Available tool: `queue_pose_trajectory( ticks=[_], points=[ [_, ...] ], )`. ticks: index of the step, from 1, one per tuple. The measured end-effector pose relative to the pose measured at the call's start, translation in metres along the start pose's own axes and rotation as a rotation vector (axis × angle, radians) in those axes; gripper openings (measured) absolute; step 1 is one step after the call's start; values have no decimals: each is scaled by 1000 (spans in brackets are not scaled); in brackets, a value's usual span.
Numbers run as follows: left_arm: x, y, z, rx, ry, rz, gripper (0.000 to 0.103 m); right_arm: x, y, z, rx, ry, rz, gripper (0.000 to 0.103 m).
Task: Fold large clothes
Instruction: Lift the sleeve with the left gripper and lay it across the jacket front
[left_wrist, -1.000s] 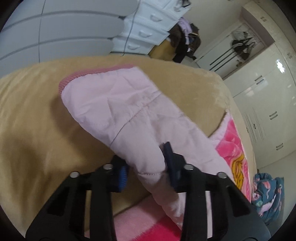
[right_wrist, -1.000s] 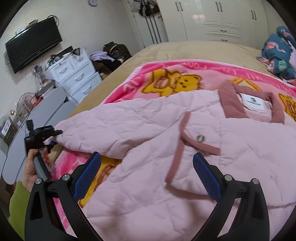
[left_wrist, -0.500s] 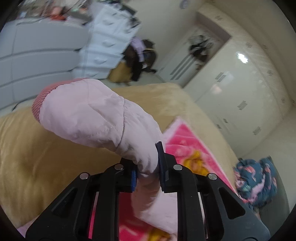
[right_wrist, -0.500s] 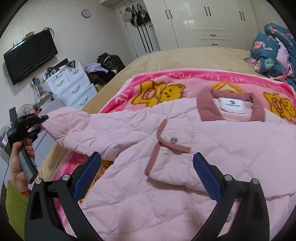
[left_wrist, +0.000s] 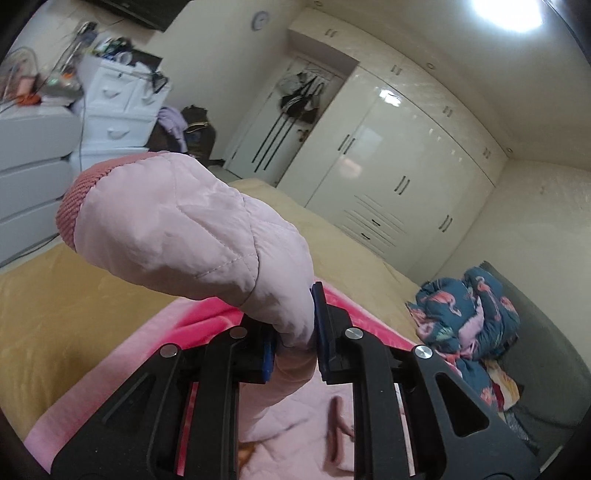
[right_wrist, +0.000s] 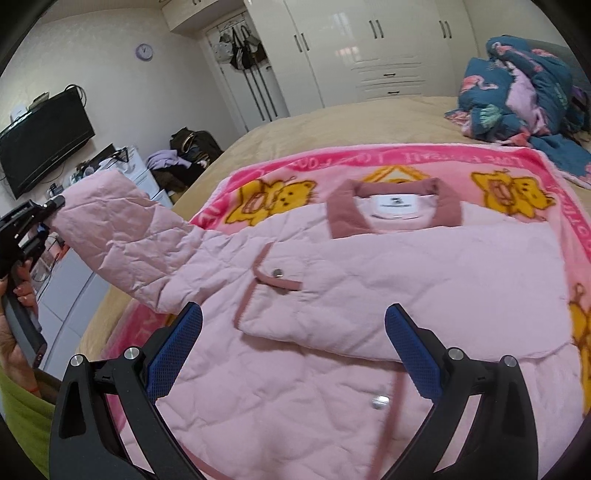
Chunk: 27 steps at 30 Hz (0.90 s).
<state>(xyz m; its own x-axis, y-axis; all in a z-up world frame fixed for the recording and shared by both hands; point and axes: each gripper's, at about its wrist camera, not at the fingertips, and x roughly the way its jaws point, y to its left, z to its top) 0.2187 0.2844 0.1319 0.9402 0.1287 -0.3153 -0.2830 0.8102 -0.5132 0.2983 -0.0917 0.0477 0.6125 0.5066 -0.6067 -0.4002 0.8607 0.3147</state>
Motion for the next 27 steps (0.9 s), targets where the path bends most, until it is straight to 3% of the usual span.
queue_pose_trajectory(
  ticks=[15,27],
  points=[
    [-1,-97,-17,144,46,-29,9,-67,-71,-14,141,-89,-5,99],
    [14,-170,-54,259,98,-50,9,-101,-120,-26,233,-137,-1,99]
  ],
)
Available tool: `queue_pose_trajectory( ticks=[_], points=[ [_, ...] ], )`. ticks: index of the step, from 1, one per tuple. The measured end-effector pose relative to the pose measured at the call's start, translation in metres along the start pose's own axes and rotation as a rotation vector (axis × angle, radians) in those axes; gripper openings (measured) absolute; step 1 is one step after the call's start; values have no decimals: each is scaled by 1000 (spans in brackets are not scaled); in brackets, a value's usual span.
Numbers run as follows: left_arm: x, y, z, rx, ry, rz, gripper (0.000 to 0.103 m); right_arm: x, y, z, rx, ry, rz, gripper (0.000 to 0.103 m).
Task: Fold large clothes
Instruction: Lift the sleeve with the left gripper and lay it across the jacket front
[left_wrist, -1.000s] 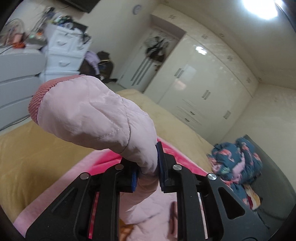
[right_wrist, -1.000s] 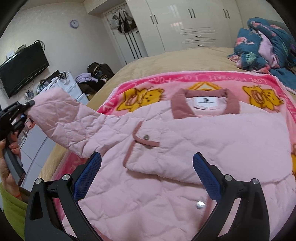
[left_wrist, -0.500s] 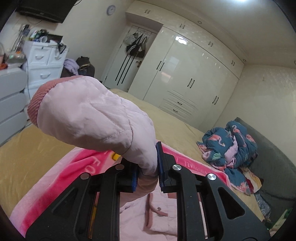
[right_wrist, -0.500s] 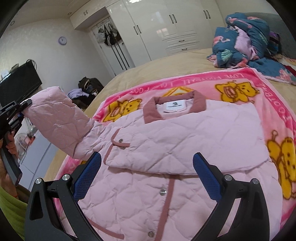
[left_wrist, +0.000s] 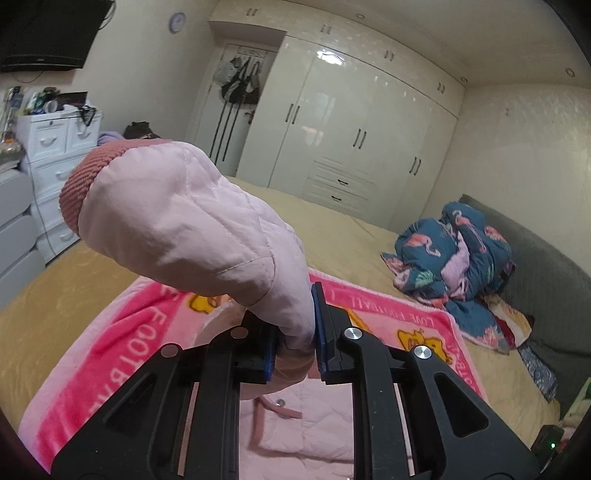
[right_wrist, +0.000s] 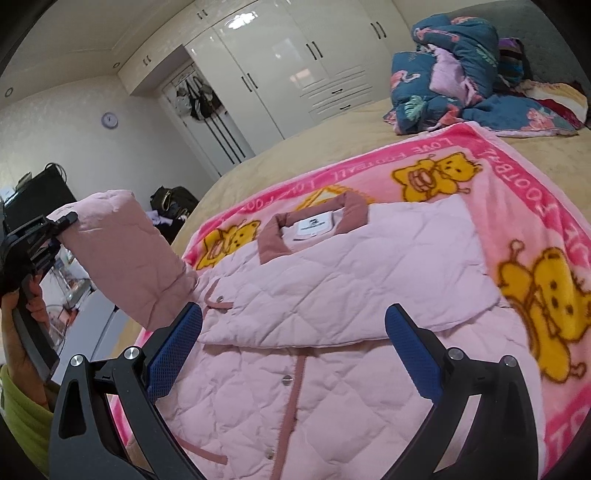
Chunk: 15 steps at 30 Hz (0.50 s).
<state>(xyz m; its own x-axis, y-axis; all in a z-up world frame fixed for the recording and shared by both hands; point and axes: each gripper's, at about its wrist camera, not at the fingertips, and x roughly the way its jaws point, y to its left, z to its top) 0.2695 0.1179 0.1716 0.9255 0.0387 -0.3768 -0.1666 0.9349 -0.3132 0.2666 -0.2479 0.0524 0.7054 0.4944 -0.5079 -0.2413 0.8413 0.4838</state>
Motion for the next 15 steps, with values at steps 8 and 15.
queue_pose_trajectory(
  ticks=[8,15],
  points=[
    [18,-42,-23,59,41,-42,9,-17,-30,0,57,-16,-5,99],
    [38,-76,-50,152,93,-87,9,-26,-53,3,97,-34,-28,99]
  ],
)
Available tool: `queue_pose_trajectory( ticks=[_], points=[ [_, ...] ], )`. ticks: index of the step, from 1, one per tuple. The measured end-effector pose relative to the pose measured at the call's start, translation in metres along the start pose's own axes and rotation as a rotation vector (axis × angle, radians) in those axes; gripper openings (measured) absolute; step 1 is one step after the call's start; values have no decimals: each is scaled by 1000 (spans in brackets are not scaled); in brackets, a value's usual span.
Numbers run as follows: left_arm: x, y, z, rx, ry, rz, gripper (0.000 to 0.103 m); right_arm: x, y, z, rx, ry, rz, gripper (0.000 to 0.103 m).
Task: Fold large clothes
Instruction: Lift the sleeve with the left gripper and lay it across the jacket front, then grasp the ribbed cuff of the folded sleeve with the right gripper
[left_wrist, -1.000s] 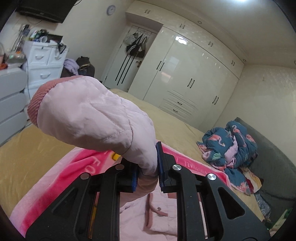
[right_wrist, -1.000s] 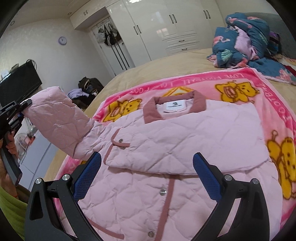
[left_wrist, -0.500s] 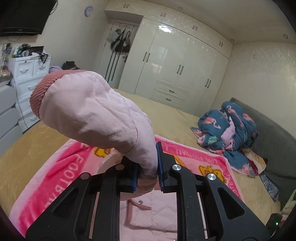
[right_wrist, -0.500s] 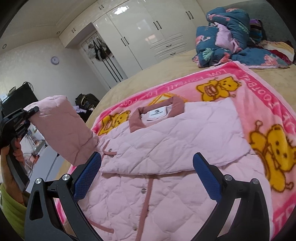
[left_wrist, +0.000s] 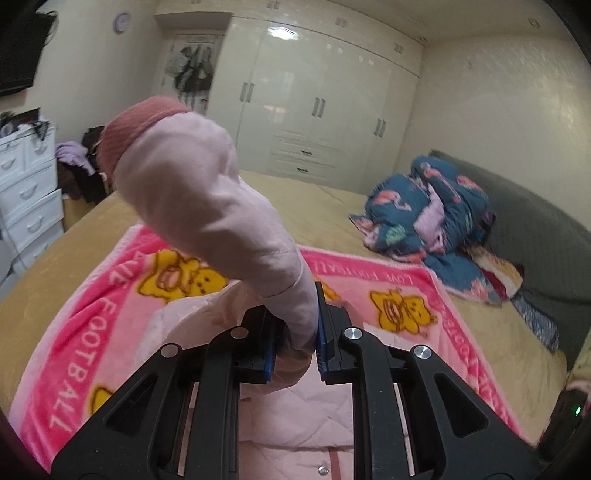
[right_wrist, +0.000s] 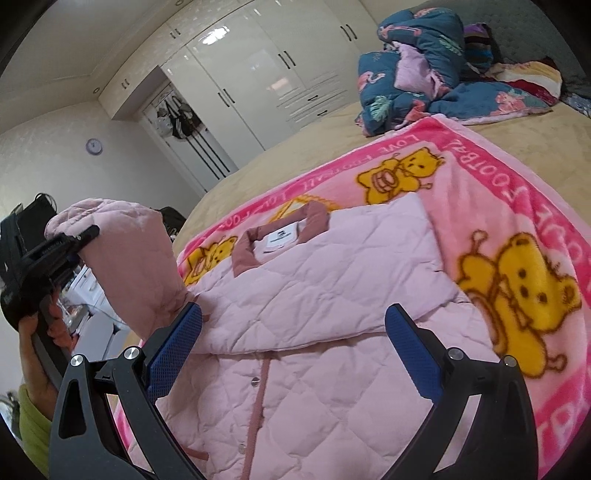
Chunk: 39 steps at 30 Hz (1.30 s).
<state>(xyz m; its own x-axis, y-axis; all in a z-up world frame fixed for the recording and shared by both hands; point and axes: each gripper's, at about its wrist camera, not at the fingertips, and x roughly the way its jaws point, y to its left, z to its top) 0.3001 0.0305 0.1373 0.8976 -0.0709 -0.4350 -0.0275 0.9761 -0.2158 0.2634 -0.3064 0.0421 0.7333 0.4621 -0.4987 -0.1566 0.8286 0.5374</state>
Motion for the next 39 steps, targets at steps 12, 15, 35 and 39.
queue_pose_trajectory(
  ticks=[12,15,35,39],
  points=[
    [49,-41,-51,127,173,-72,10,-3,-32,1,60,-3,-37,99],
    [59,-49,-68,159,221,-79,10,-4,-41,2,78,-7,-48,99],
    [96,-95,-168,401,507,-74,52,-10,-63,-1,146,-6,-53,99],
    [92,-102,-183,455,552,-68,65,-10,-62,-2,152,-1,-47,99]
  ],
)
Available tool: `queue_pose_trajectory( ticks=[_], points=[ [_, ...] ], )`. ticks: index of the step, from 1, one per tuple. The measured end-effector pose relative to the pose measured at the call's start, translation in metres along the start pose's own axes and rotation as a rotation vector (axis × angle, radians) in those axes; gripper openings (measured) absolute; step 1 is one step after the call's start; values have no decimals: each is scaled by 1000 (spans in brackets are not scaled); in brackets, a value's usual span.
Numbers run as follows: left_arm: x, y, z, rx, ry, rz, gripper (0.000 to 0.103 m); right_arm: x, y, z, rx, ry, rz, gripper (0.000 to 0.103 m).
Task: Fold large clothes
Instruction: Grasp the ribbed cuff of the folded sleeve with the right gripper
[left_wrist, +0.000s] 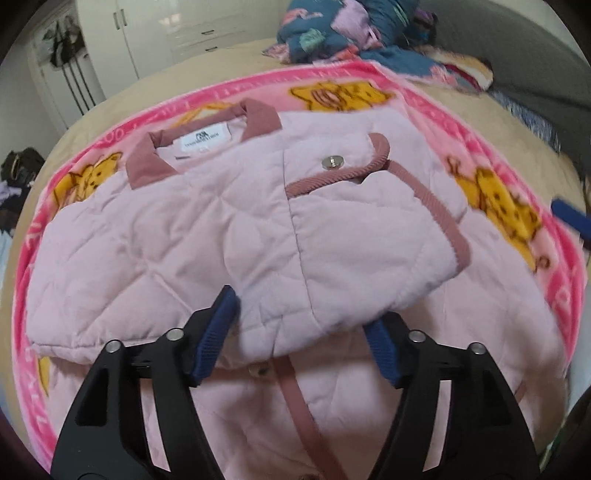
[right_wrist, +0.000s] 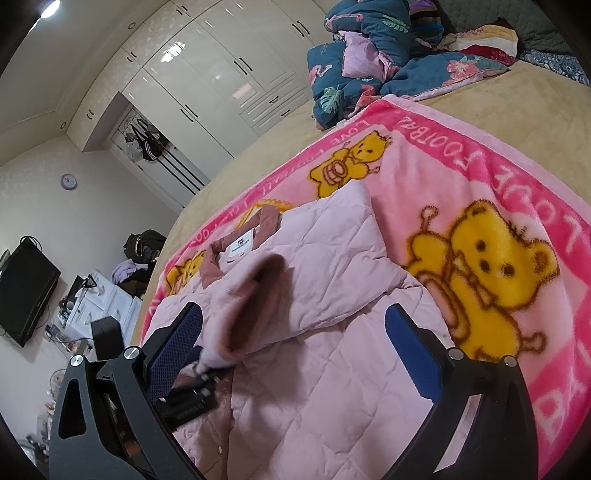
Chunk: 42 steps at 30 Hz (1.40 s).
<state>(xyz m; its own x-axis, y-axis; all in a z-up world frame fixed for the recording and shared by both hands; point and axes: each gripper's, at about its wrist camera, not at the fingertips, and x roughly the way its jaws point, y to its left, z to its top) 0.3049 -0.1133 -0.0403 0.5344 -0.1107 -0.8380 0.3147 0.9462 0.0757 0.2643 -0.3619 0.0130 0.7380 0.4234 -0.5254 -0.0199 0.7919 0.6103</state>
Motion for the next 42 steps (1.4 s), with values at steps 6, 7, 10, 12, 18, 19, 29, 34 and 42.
queue_pose_trajectory(
  ticks=[6,7,10,12,18,19,29,34,42],
  points=[
    [-17,5,-16,-6,12,-64,88,4,8,-4,-14,21,9,99],
    [-19,10,-17,-15,10,-70,90,6,9,-5,-16,27,10,99],
    [-33,31,-21,-61,-14,-62,93,14,17,-10,-33,52,11,99],
    [-41,50,-21,-106,-32,-45,94,25,23,-16,-43,80,17,99],
    [-62,126,-24,-264,-87,13,94,62,40,-36,-59,159,14,99],
    [-63,135,-25,-283,-92,22,94,66,42,-39,-55,166,12,99],
    [-64,223,-48,-495,-144,62,94,104,40,-55,42,226,15,67],
    [-61,241,-54,-544,-169,50,94,114,38,-55,30,221,5,37],
    [-63,261,-51,-567,-197,55,94,86,85,-36,-221,71,12,18]
  ],
)
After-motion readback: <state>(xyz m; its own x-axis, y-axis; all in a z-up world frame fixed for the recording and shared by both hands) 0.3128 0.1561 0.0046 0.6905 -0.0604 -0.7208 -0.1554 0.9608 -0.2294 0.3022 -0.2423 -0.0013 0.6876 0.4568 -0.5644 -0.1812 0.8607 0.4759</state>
